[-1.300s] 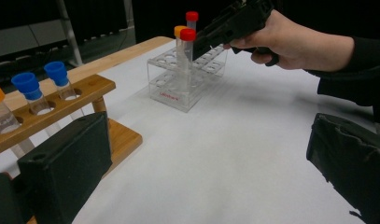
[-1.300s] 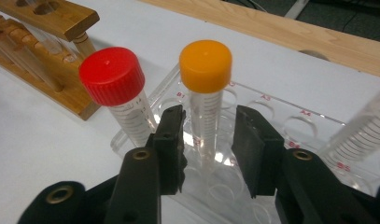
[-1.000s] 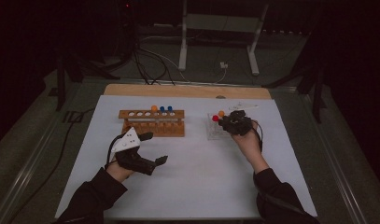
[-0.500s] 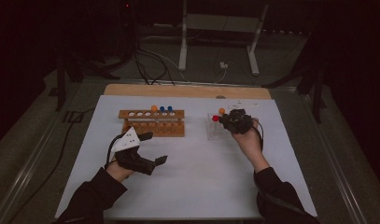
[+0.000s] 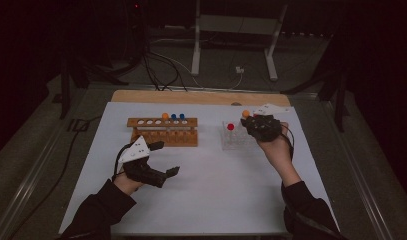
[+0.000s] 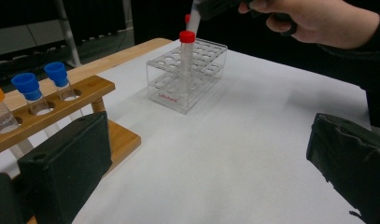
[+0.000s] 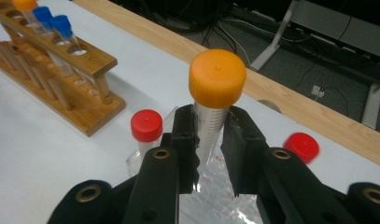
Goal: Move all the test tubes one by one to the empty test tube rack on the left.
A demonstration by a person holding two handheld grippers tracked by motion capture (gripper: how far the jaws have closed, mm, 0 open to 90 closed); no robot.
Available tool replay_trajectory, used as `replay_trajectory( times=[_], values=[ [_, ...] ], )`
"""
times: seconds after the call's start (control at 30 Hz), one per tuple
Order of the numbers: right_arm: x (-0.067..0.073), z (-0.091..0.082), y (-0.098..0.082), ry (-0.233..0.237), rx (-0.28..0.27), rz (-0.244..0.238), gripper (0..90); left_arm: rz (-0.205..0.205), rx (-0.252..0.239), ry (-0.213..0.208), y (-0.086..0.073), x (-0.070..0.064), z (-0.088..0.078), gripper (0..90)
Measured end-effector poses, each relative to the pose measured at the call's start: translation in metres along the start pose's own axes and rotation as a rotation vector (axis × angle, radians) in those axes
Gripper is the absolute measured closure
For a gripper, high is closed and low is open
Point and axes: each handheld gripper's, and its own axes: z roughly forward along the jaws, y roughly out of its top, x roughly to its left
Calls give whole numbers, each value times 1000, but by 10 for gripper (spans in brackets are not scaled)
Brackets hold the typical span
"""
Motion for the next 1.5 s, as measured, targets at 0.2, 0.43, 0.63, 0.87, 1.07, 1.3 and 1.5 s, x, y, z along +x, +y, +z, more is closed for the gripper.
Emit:
replay_trajectory(
  times=[0.2,0.43,0.63,0.87,1.07,1.3,1.5],
  values=[
    [3,-19,-7,26,7,-9,753,1,1,-6,1,-1,1,9],
    [17,-31,-22,95,25,-8,753,2,-2,-26,4,-5,3,9],
    [35,-32,-32,151,43,-24,753,-2,13,-57,6,-6,7,10],
    [57,-26,-38,218,63,-46,753,-33,49,-81,8,-12,15,10],
    [77,-22,-39,267,78,-78,753,-29,58,-106,13,-17,23,10],
    [94,-18,-41,308,92,-107,753,-13,64,-135,19,-23,30,13],
    [104,-18,-41,338,95,-123,753,-6,50,-157,24,-28,34,45]
  ],
)
